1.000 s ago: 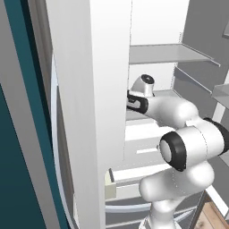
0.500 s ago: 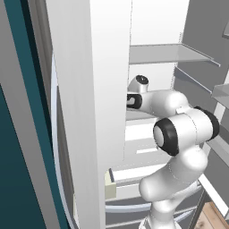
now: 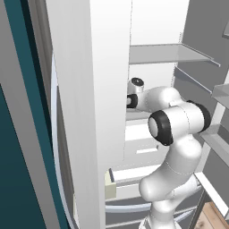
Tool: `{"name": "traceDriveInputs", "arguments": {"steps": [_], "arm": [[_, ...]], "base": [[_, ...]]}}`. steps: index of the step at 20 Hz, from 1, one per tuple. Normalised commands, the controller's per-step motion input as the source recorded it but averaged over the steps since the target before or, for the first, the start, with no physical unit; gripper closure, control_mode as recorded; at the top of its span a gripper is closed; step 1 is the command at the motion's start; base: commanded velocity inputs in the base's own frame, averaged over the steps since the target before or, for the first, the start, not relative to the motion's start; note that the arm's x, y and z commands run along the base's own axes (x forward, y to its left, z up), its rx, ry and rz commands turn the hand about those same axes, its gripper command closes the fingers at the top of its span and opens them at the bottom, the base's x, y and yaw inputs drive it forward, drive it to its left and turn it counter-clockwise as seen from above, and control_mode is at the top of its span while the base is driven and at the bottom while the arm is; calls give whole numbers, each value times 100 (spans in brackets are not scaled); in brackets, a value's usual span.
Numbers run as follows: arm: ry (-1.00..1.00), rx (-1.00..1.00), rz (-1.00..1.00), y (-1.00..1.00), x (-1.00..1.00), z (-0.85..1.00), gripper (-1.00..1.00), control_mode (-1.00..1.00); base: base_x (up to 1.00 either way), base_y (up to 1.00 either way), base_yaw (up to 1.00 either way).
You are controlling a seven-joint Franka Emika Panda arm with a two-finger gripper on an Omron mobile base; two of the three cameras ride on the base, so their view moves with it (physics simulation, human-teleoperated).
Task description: Retrieve the kiwi and banana from the fridge and place them into the bowl on the dining table.
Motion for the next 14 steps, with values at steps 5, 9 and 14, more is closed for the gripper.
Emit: {"name": "traceDriveInputs", "arguments": {"steps": [5,9,14], "arm": [[3,-3,0,0,26,-28,-100,-100],[6,-5,0,0,20,-39,-100,-100],[14,-7,-2,0,-13,-66,100,-100]], "base": [[0,0,0],[0,0,0],[0,0,0]]}}
